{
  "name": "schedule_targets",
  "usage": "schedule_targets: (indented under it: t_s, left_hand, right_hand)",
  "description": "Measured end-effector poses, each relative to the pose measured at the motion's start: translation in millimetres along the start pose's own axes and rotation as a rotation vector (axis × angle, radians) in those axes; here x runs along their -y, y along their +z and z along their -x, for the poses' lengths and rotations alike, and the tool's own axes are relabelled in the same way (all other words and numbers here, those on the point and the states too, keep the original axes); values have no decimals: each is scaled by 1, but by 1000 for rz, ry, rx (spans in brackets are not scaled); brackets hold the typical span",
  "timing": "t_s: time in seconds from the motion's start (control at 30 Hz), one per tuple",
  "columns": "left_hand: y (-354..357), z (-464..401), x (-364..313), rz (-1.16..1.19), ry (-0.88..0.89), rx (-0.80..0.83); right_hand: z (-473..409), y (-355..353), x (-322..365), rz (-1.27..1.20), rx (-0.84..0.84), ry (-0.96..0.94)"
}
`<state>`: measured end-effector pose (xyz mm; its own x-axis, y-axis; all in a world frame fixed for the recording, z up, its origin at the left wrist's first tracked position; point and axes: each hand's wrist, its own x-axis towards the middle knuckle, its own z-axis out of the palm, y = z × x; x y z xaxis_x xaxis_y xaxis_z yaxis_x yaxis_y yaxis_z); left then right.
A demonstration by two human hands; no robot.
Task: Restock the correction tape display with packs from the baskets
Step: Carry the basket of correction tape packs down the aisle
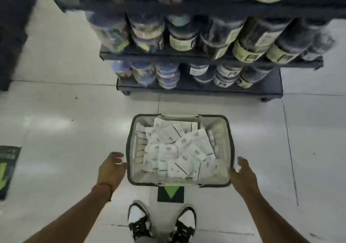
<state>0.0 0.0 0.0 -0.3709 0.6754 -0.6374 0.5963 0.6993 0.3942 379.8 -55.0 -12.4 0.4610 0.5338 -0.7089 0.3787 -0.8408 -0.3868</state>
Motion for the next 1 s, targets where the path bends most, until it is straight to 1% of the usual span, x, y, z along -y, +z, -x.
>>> schedule_targets:
  t_s: [0.03,0.1,0.13,0.2,0.23,0.3,0.4,0.5,0.6,0.7,0.9,1.0]
  left_hand:
    - [18,-25,11,33,35,-48]
    - [48,-70,29,76,20,-67]
    - [58,-88,30,112,-12,-53]
    - [83,-115,47,167,-26,14]
    - [92,-125,56,192,-22,29]
    - [102,-138,65,272,-14,31]
    - [100,-140,65,416,-40,68]
    - [77,-127,57,425,-49,94]
    - [24,-93,48,386,-48,95]
    - [-56,-41,39,373,-75,84]
    - [-269,71,13,481,-114,-10]
    - [-365,95,11,544,-142,-53]
  right_hand:
    - [-26,12,-9,-4,-48,-29]
    - [-71,31,-27,-13,-86,-27]
    - [-90,38,-31,-45,-97,2]
    - [-119,52,-53,-70,-115,2]
    - [-129,58,-62,-92,-112,-27]
    - [-141,67,-71,-212,-107,-76]
    - [-141,67,-72,-363,-81,-102]
    - [-118,59,-68,-426,-58,-62]
    - [-63,42,-52,-455,-19,2]
    - [19,17,-17,-460,43,34]
    - [201,-31,103,-341,123,5]
    - [266,-32,173,-323,109,-45]
